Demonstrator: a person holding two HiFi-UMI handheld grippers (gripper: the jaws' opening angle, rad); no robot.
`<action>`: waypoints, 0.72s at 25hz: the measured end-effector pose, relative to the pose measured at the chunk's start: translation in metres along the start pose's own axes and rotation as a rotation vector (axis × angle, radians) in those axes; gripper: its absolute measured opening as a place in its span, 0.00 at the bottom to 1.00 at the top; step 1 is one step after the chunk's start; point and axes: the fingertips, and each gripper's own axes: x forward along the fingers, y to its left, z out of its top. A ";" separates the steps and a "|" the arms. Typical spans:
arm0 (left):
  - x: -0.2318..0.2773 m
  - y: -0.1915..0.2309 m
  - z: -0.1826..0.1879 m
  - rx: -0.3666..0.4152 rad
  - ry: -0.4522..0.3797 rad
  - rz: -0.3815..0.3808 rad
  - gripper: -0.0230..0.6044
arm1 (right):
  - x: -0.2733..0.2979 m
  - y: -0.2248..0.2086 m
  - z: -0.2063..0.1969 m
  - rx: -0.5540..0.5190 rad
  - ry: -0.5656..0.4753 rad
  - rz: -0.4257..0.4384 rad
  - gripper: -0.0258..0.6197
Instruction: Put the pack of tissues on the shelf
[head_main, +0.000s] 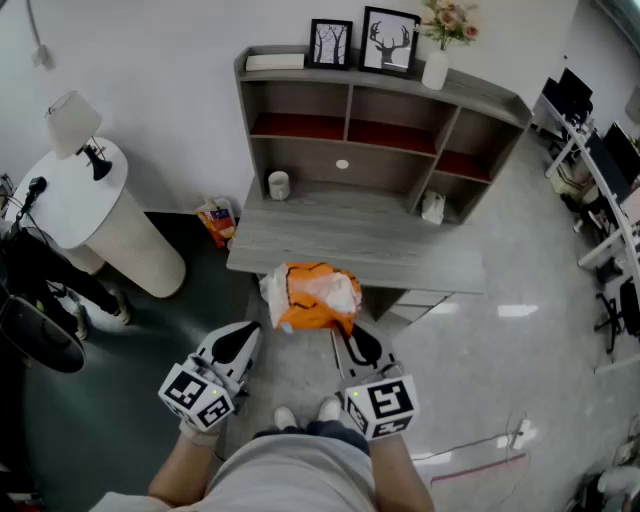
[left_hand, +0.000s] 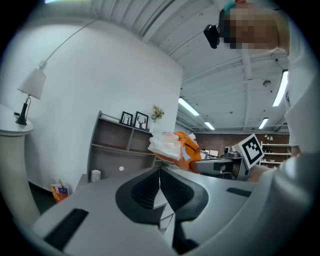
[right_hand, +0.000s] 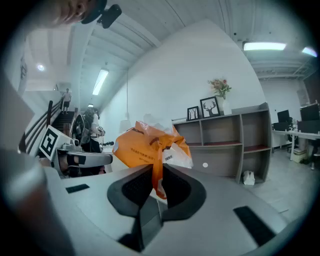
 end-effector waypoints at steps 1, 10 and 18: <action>0.004 -0.002 0.000 0.004 -0.001 0.001 0.06 | -0.001 -0.005 -0.001 0.004 0.000 0.000 0.12; 0.055 -0.020 0.002 0.028 0.006 0.029 0.06 | -0.007 -0.061 0.000 0.045 -0.023 0.017 0.12; 0.089 -0.029 0.000 0.042 0.003 0.062 0.06 | -0.013 -0.110 -0.003 0.130 -0.066 0.020 0.12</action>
